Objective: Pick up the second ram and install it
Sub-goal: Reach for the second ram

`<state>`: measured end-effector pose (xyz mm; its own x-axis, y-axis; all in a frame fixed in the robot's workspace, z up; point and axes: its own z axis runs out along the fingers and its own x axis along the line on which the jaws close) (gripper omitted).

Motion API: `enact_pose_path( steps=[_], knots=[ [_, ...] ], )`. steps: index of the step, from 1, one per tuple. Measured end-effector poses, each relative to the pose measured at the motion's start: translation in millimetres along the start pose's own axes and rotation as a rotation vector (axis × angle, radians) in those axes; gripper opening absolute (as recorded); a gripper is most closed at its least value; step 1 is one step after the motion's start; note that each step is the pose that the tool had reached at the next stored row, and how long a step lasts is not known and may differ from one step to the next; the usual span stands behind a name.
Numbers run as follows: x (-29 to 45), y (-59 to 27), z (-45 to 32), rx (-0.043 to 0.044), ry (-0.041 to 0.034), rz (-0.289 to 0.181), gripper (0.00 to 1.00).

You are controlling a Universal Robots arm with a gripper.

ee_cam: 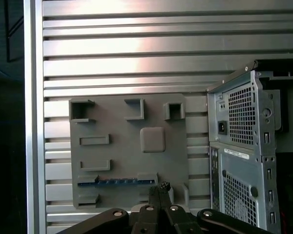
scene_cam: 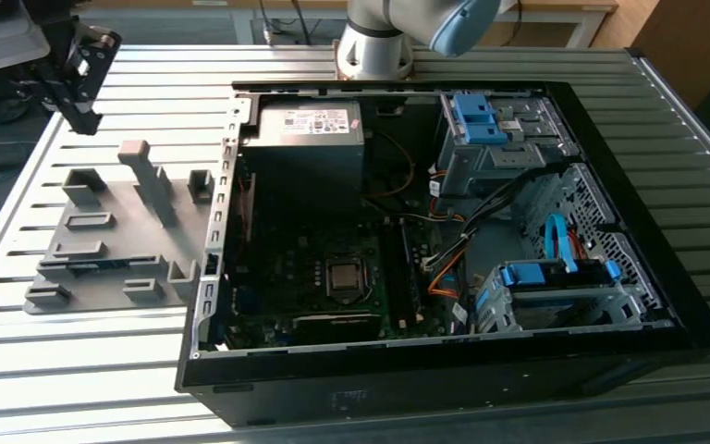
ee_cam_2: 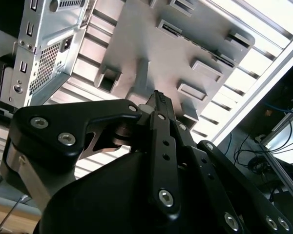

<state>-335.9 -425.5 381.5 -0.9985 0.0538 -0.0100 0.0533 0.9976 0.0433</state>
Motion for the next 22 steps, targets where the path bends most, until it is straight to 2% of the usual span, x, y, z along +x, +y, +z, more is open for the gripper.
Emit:
enact_pose_path(
  steps=[9, 16, 22],
  knots=[
    [21.7, -5.2, -0.2, 0.0000, 0.0000, 0.000, 0.11],
    [34.5, -7.0, -0.2, 0.0000, 0.0000, 0.000, 0.11],
    [42.6, -8.0, -0.1, 0.0000, 0.0000, 0.000, 0.11]
  ],
)
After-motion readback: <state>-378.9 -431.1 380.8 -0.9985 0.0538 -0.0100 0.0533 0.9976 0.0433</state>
